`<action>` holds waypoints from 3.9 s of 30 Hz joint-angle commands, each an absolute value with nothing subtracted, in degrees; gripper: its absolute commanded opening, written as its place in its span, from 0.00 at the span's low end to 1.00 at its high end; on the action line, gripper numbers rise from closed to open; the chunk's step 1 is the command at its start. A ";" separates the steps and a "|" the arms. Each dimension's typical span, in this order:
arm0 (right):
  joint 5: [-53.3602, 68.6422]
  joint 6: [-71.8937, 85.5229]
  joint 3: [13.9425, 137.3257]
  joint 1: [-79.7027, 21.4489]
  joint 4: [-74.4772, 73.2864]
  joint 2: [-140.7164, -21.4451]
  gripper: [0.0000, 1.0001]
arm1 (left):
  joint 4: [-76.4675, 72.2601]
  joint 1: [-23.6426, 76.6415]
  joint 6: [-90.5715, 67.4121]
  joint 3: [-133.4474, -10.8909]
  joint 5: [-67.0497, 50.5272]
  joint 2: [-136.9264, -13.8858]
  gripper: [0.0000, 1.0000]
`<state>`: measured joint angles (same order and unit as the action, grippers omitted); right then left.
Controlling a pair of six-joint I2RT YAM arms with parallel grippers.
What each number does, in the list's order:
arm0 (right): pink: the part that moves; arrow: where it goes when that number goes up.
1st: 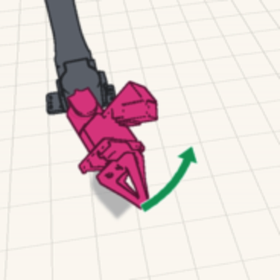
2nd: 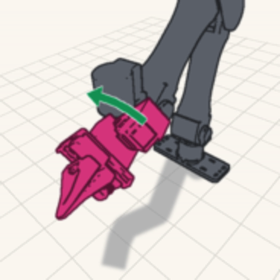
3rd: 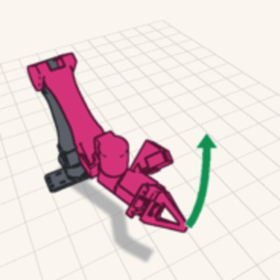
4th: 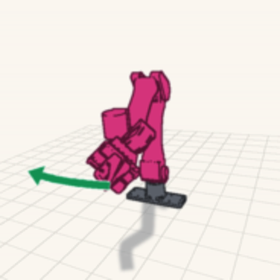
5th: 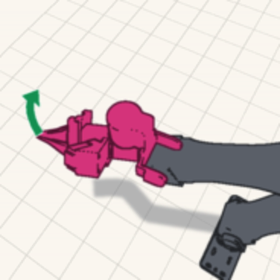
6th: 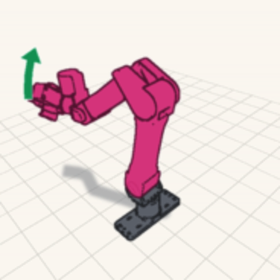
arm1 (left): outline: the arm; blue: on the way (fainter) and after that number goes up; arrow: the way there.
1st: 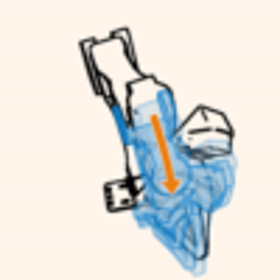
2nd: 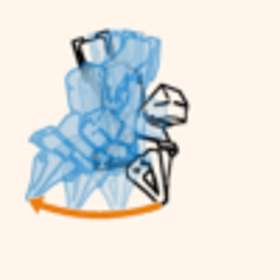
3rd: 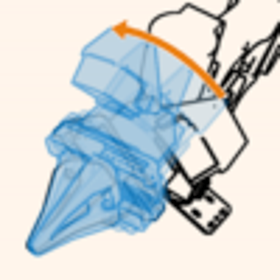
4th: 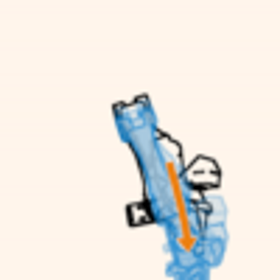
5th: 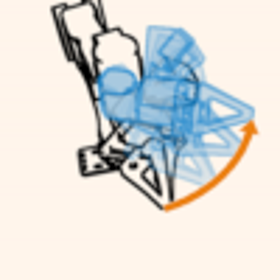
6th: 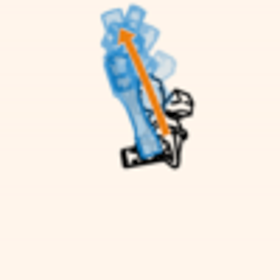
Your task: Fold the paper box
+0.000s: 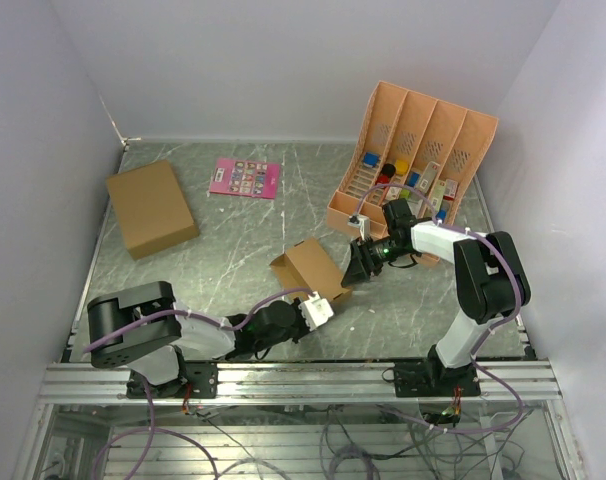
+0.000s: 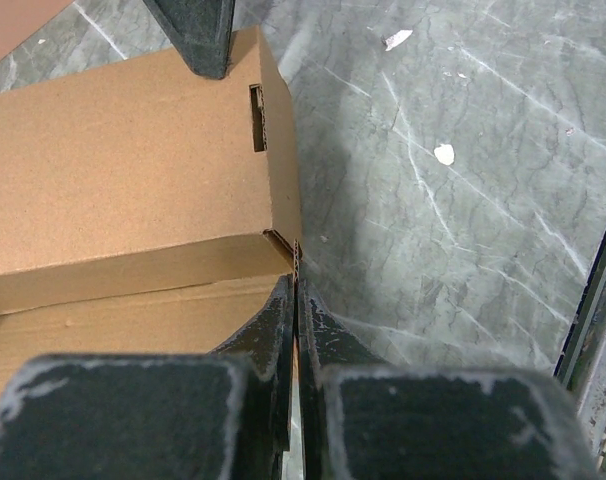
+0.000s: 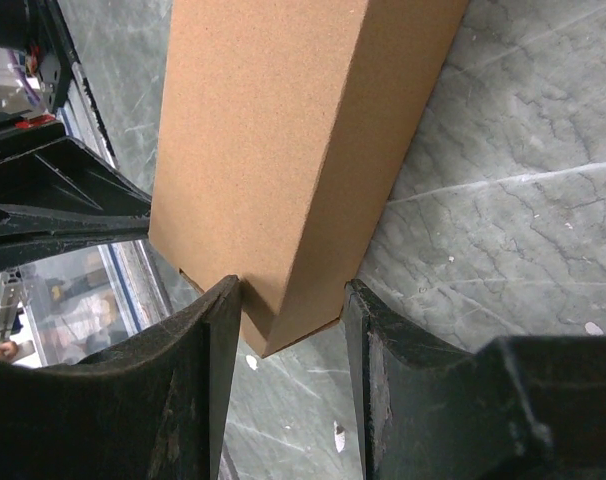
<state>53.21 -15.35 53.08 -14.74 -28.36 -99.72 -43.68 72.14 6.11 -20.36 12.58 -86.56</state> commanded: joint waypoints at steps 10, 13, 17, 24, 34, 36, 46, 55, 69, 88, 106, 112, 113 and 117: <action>45.62 -17.44 53.35 -14.89 -27.09 -102.19 0.43 | -48.00 71.72 4.14 -18.54 12.29 -85.34 0.07; 45.58 -17.41 53.41 -14.93 -27.20 -102.22 0.43 | -47.99 71.72 4.22 -18.54 12.38 -85.19 0.07; 45.53 -17.43 53.44 -14.87 -27.22 -102.33 0.43 | -48.45 71.63 3.92 -18.38 12.45 -85.32 0.07; 45.28 -17.43 53.46 -15.00 -27.23 -102.39 0.43 | -49.79 71.47 3.10 -17.76 12.56 -85.87 0.07; 45.15 -17.55 53.44 -15.03 -27.20 -102.50 0.43 | -50.18 70.86 2.49 -17.68 12.06 -86.04 0.07; 45.17 -17.58 53.52 -15.04 -27.28 -102.57 0.43 | -50.19 70.55 2.18 -17.67 11.68 -86.12 0.07; 45.11 -17.63 53.61 -15.24 -27.33 -102.68 0.43 | -48.97 68.68 0.58 -19.02 9.64 -86.74 0.07; 45.09 -17.75 53.70 -15.49 -27.49 -102.92 0.43 | -48.33 67.79 -1.06 -19.64 8.22 -86.64 0.07; 44.83 -17.70 53.70 -15.83 -27.51 -102.96 0.43 | -46.86 65.34 -4.58 -20.42 6.33 -85.64 0.07; 44.14 -17.78 53.83 -16.08 -27.50 -103.40 0.43 | -49.65 64.73 -5.19 -18.55 5.35 -85.91 0.07; 43.99 -17.78 53.88 -16.35 -27.56 -103.56 0.43 | -51.97 64.70 -6.39 -17.18 4.83 -86.15 0.07; 43.86 -17.75 53.88 -16.35 -27.50 -103.54 0.43 | -52.97 64.69 -6.73 -17.31 4.76 -87.04 0.07; 43.86 -17.81 53.88 -16.35 -27.45 -103.51 0.43 | -53.12 64.69 -6.84 -17.24 4.73 -87.09 0.07; 43.86 -17.76 53.88 -16.44 -27.52 -103.53 0.43 | -53.60 64.69 -7.42 -17.01 4.74 -87.09 0.07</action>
